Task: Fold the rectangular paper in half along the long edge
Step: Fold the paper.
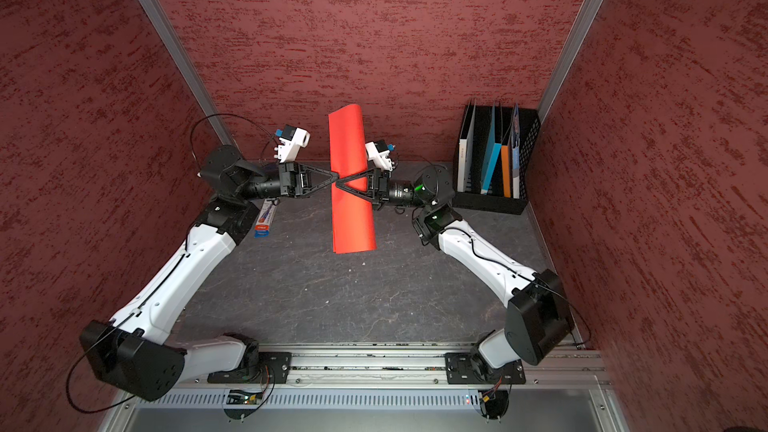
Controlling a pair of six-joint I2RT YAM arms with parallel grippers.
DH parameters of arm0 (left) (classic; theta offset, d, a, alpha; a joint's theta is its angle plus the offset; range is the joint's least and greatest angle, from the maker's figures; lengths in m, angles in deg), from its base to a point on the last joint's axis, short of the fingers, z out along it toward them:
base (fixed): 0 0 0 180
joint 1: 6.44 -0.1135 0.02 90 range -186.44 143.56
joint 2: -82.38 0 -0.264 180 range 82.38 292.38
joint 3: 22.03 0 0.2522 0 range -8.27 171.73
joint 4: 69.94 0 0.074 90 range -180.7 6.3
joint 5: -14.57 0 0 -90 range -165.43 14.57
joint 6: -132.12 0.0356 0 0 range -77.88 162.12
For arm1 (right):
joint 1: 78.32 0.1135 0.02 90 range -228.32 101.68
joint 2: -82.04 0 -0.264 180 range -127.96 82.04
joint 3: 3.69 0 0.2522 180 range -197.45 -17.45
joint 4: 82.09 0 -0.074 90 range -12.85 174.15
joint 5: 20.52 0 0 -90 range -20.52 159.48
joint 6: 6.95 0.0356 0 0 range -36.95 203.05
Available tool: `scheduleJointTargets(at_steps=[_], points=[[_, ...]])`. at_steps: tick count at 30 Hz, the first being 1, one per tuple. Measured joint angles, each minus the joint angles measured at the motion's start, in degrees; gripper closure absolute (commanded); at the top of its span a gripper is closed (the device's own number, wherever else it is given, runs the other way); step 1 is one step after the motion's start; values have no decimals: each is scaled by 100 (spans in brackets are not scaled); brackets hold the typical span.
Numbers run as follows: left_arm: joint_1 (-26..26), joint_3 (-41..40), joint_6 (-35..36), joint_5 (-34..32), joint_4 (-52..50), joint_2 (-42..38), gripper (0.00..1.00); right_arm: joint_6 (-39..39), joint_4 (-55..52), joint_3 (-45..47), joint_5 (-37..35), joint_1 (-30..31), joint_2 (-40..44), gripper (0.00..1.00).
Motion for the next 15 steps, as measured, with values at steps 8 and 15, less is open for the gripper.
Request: scheduleJointTargets(at_steps=[8, 15], points=[[0, 0, 42, -2, -57, -15, 96, -407, -444, -2, 2, 13, 24, 35], [0, 0, 48, -7, -116, -20, 95, -656, -730, -9, 17, 57, 61, 40]])
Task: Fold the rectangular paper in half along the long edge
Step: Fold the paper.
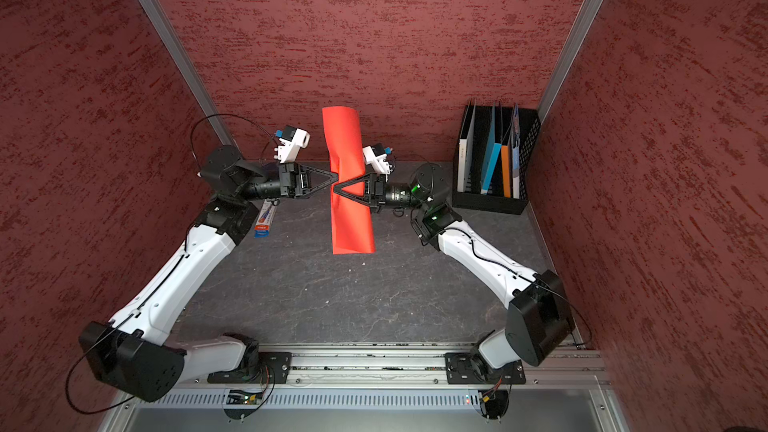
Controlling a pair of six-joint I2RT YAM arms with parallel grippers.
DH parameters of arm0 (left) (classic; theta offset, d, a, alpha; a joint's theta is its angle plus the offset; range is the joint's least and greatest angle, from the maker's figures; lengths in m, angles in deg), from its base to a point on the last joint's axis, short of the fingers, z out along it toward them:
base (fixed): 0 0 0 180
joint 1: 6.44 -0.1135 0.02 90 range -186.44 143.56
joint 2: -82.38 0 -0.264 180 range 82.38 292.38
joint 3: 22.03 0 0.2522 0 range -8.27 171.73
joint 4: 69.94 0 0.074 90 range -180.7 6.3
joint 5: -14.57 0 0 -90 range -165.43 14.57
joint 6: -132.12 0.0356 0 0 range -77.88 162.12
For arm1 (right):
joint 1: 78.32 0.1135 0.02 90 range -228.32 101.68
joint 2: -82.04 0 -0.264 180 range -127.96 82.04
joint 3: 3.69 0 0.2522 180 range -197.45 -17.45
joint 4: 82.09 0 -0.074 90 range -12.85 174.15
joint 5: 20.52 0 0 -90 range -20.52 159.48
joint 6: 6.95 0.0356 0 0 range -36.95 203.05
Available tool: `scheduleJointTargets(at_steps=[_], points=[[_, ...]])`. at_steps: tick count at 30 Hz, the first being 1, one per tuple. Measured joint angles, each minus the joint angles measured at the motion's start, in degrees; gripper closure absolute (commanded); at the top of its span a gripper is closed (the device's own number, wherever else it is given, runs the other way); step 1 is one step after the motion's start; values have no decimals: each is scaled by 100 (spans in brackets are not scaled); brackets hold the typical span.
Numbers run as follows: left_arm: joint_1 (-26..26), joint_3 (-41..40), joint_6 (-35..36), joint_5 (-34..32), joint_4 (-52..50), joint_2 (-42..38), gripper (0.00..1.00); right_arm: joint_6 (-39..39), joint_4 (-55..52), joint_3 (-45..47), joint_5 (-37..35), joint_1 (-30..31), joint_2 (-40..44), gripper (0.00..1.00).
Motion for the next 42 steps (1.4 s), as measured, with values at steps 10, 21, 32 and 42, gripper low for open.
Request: scheduleJointTargets(at_steps=[10, 21, 32, 42], points=[[2, 0, 9, 0, -15, -44, 95, 33, 81, -164, -4, 2, 269, 28], [2, 0, 15, 2, -37, -66, 95, -70, -13, -170, -17, 2, 315, 35], [2, 0, 15, 2, -35, -66, 95, -256, -168, -170, -13, 4, 315, 50], [2, 0, 17, 4, -50, -66, 93, -481, -455, -170, 9, 4, 365, 53]])
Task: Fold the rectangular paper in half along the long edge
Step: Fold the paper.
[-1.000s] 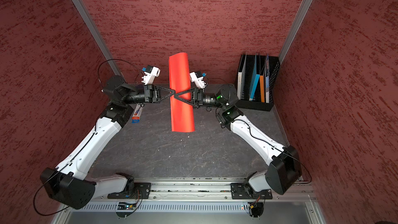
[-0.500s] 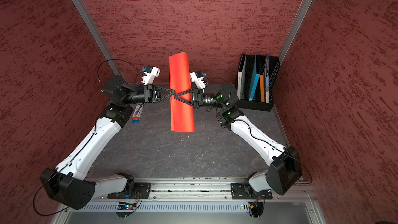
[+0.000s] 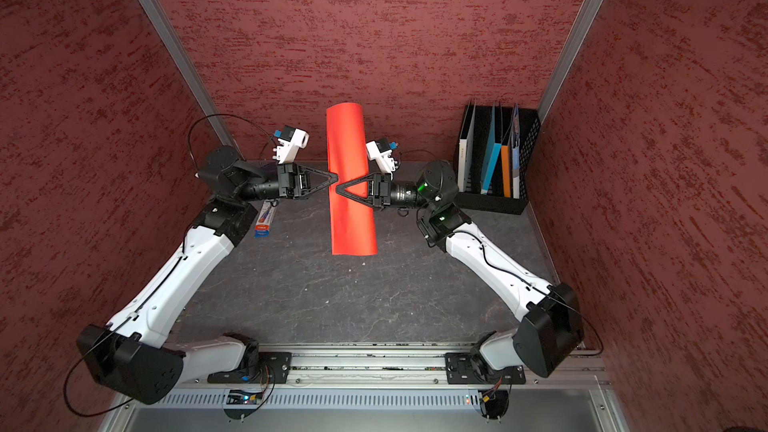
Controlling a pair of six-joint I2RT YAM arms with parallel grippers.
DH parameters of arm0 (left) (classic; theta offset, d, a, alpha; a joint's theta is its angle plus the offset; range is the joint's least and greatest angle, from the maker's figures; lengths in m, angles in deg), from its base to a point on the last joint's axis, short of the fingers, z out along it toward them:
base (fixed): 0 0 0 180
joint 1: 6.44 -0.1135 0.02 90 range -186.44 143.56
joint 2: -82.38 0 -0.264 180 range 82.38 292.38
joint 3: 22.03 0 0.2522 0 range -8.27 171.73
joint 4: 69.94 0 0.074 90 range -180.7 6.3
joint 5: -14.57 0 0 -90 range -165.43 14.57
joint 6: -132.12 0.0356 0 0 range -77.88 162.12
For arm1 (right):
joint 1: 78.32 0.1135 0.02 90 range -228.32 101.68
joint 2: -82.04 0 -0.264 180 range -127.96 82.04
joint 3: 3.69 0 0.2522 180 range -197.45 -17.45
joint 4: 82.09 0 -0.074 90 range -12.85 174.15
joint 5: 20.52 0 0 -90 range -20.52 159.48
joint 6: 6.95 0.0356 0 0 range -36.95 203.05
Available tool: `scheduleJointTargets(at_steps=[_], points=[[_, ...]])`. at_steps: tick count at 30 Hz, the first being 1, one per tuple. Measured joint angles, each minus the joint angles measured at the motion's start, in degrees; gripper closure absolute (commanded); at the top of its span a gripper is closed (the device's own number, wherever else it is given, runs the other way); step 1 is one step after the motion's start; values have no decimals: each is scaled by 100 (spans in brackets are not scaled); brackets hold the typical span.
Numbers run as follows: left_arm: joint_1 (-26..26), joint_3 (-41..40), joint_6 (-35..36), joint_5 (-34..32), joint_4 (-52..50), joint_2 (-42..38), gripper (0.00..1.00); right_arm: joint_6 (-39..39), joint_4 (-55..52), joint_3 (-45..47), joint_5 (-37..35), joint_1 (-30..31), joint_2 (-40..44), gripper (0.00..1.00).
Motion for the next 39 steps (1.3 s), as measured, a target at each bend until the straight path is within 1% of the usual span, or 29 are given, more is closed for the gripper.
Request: scheduleJointTargets(at_steps=[6, 9, 12, 21, 29, 35, 39], points=[[0, 0, 0, 0, -7, 0, 93, -149, -225, 0, 7, 0, 127, 36], [2, 0, 0, 0, -7, 0, 93, -236, -321, -4, -2, 0, 184, 32], [2, 0, 0, 0, -7, 0, 93, -337, -452, -66, -11, 2, 203, 32], [2, 0, -2, 0, -4, 0, 93, -656, -802, -79, -267, 2, 225, 34], [2, 0, -2, 0, -2, 0, 93, -837, -964, -79, -411, 2, 234, 46], [2, 0, -2, 2, -2, 0, 93, -859, -957, -79, -415, 4, 234, 51], [2, 0, 2, 2, -2, 2, 88, -811, -855, -79, -411, 4, 234, 55]])
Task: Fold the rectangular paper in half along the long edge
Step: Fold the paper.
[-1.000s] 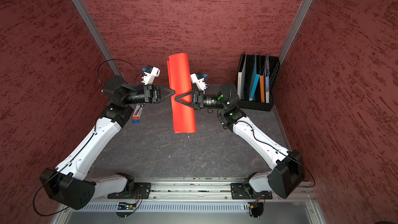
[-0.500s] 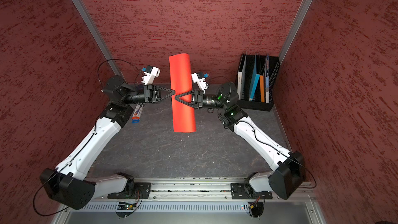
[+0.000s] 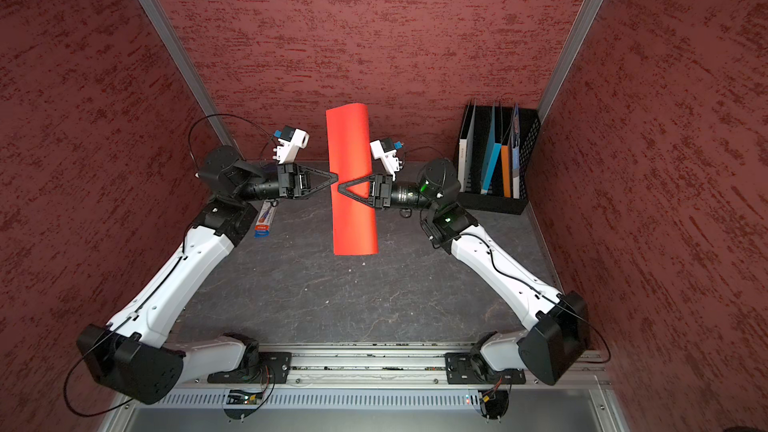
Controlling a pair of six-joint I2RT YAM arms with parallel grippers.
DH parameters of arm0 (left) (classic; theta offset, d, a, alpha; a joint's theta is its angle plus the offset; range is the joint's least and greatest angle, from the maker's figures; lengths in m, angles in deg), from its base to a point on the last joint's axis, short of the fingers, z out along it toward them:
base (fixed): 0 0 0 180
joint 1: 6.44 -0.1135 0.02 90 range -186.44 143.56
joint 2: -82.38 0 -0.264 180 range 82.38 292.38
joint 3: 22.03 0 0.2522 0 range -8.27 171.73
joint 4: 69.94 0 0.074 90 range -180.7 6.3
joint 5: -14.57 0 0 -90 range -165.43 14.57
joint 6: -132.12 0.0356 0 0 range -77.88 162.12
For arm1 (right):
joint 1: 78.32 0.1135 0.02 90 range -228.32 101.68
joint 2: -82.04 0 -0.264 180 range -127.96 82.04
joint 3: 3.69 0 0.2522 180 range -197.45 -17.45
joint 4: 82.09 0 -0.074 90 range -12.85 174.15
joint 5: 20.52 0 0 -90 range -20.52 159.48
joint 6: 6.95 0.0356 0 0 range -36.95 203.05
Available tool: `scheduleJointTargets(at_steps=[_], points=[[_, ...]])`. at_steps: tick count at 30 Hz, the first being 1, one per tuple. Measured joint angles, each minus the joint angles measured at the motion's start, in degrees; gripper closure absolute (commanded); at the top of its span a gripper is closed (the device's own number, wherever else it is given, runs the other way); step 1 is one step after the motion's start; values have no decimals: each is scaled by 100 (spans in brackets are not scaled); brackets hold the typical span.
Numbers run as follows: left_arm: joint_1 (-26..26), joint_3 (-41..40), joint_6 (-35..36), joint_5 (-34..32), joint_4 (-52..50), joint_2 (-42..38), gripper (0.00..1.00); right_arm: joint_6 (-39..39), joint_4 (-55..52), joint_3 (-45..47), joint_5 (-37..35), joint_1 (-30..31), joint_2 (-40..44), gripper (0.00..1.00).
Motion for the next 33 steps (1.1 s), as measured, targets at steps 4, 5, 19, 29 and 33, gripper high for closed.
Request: scheduleJointTargets(at_steps=[4, 5, 19, 29, 33], points=[[0, 0, 2, 2, 0, 0, 79, 39, 81, 0, 20, 0, 0, 59], [0, 0, 20, 2, 2, 0, 75, 44, 101, 0, 28, 0, 0, 60], [-31, 219, 59, 4, -151, -15, 59, 490, 702, 2, 293, 0, 0, 61], [-136, 262, 103, 7, -264, -153, 56, 1370, 1878, 13, 509, -2, -225, 59], [-136, 297, 83, 7, -254, -164, 56, 1650, 2153, 76, 527, -2, -407, 59]])
